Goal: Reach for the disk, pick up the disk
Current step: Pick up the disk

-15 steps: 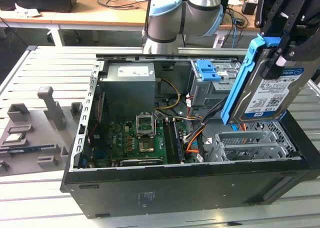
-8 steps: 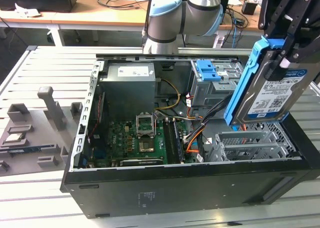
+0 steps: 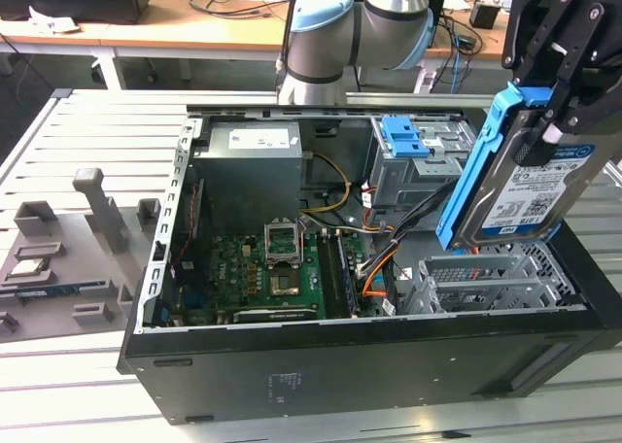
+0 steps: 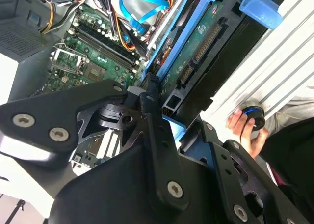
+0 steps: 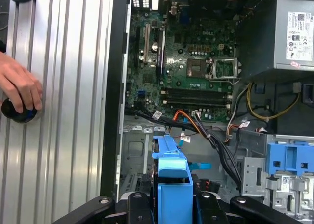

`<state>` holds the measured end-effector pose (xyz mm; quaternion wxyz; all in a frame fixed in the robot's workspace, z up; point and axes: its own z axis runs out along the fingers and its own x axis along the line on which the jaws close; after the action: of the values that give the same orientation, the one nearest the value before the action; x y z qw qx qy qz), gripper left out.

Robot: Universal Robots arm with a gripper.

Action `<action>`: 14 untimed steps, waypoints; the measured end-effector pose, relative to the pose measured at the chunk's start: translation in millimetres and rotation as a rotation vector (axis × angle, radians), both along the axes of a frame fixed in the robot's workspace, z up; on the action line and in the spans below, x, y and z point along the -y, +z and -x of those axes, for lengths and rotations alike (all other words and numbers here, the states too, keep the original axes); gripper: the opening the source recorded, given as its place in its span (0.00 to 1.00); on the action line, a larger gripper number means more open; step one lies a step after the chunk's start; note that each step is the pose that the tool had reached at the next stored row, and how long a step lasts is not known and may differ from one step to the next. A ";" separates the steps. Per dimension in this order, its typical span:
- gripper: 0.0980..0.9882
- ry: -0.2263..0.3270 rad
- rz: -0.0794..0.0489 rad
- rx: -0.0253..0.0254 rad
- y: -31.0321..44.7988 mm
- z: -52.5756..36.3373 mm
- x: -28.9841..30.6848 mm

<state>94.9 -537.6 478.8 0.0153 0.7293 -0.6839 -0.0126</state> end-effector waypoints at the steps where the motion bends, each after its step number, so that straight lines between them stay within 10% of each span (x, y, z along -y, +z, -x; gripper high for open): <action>1: 0.30 0.000 0.000 0.0000 -0.6 -0.2 0.0; 14: 0.30 -0.003 0.000 0.0000 -14.2 -2.8 0.1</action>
<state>97.8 -537.7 464.6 0.0153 0.7282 -0.6851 -0.0127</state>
